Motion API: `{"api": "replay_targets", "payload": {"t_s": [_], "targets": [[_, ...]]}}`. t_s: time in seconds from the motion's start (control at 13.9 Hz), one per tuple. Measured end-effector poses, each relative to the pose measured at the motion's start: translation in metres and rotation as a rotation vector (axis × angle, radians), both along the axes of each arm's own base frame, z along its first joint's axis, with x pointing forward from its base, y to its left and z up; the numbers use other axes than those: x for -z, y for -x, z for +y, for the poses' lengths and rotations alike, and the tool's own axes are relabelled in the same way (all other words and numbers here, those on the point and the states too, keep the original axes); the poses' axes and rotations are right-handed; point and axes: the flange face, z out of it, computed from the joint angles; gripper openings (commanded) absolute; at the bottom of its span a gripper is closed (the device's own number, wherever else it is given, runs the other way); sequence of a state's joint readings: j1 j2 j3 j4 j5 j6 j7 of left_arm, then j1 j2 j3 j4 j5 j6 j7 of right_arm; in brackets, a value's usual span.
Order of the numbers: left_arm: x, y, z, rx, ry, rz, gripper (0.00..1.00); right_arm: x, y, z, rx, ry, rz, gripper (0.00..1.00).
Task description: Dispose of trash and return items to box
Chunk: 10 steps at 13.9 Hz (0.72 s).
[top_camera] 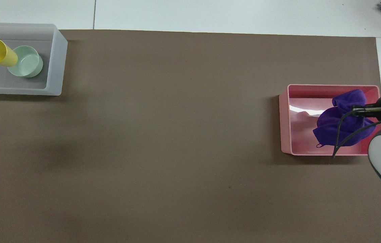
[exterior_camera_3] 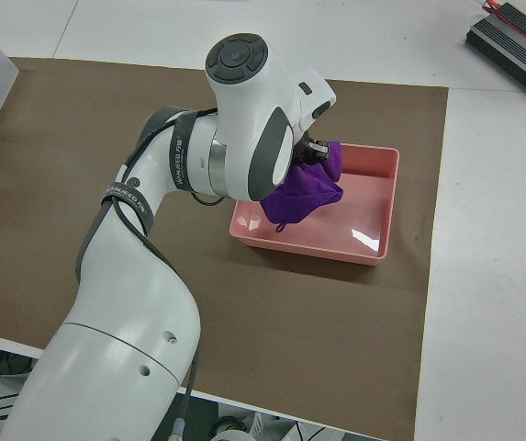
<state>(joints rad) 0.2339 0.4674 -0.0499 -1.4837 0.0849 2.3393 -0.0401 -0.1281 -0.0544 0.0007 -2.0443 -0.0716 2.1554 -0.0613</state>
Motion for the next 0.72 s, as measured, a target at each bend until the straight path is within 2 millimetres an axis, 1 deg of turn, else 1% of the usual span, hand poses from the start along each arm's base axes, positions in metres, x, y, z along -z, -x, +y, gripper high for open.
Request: {"api": "replay_targets", "payload": {"t_s": [0.14, 0.29, 0.5, 0.57, 0.72], "targets": [[0.022, -0.01, 0.006, -0.013, 0.034, 0.031, 0.0, 0.04, -0.001, 0.001, -0.006, -0.004, 0.002, 0.0], [0.04, -0.017, 0.01, -0.031, 0.077, 0.049, 0.0, 0.07, -0.004, 0.001, -0.007, -0.01, 0.016, 0.0], [0.063, -0.02, 0.013, -0.045, 0.105, 0.072, 0.0, 0.089, -0.007, -0.001, -0.002, -0.015, 0.027, 0.0], [0.068, -0.02, 0.015, -0.05, 0.114, 0.077, 0.0, 0.096, -0.007, -0.003, 0.001, -0.016, 0.027, 0.0], [0.072, -0.02, 0.018, -0.058, 0.125, 0.08, 0.0, 0.111, -0.011, -0.007, 0.006, -0.018, 0.029, 0.0]]}}
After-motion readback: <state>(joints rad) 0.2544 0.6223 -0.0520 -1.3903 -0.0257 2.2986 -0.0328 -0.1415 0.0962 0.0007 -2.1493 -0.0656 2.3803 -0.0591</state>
